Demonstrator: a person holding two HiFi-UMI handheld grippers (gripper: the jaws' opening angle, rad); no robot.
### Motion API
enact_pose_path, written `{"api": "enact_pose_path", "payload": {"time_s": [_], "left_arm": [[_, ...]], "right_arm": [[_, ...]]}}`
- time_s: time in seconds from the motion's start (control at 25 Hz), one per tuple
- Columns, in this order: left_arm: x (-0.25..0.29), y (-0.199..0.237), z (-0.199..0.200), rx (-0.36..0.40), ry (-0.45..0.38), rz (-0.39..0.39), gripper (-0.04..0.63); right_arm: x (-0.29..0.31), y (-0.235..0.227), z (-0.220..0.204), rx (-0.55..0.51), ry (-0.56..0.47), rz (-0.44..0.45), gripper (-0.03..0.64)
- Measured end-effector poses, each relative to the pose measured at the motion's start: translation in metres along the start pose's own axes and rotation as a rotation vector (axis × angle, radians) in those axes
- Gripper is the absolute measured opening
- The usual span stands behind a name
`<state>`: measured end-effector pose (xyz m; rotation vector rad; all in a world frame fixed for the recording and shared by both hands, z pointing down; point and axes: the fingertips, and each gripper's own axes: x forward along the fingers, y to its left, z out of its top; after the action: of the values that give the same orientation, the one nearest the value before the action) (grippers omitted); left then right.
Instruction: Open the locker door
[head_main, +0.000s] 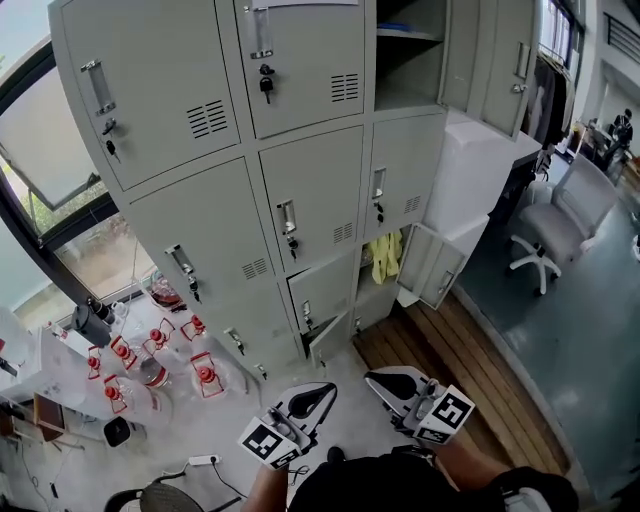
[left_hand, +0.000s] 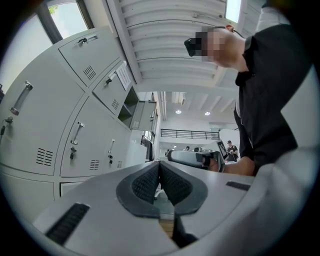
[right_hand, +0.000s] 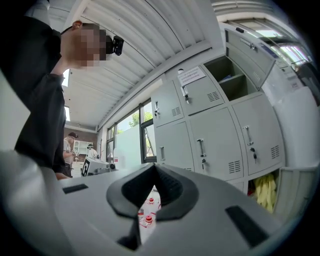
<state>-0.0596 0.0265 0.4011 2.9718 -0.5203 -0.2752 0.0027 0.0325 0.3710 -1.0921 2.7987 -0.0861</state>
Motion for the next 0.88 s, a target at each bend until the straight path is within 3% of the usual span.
{"api": "enact_pose_path", "payload": {"time_s": [0.4,0.6,0.88], "left_arm": [[0.051,0.037,-0.004,-0.010,0.052,-0.061,0.011],[0.077,0.073,-0.002,0.008,0.072,-0.004,0.011],[0.124,0.114,0.025,0.060,0.026,0.095,0.011]], "right_arm": [[0.015,-0.055,-0.003,0.012,-0.003,-0.018,0.009],[0.032,-0.101,-0.003,0.036,-0.019,0.034,0.009],[0.057,-0.161,0.026,0.025,-0.052,0.153,0.009]]}}
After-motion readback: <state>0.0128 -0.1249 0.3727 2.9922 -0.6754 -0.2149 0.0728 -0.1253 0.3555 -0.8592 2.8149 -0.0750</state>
